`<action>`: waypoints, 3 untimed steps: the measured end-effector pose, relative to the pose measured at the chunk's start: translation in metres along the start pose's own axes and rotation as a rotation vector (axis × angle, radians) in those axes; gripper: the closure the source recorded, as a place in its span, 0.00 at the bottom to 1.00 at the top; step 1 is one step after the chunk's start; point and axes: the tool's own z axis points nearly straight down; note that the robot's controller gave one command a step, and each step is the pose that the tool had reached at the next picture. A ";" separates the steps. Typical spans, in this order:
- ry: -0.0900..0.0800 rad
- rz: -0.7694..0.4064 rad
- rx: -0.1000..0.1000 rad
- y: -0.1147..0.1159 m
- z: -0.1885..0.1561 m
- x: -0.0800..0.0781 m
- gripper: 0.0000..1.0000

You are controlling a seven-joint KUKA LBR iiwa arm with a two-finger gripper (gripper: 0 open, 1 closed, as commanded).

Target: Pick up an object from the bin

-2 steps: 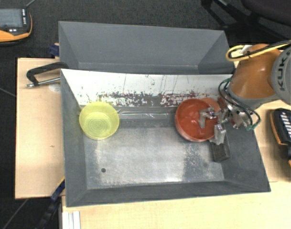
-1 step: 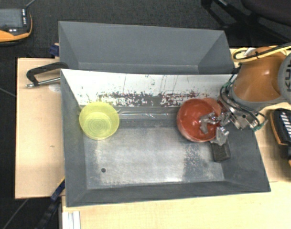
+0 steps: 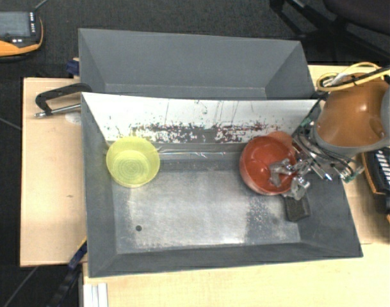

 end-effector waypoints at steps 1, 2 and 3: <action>-0.005 -0.016 0.003 0.021 -0.049 0.016 1.00; -0.003 -0.013 -0.010 -0.002 0.002 0.000 1.00; -0.004 -0.028 -0.010 0.000 0.002 -0.013 1.00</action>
Offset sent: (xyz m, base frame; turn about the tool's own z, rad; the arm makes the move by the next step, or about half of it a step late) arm -0.0267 0.0061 0.0448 -0.0170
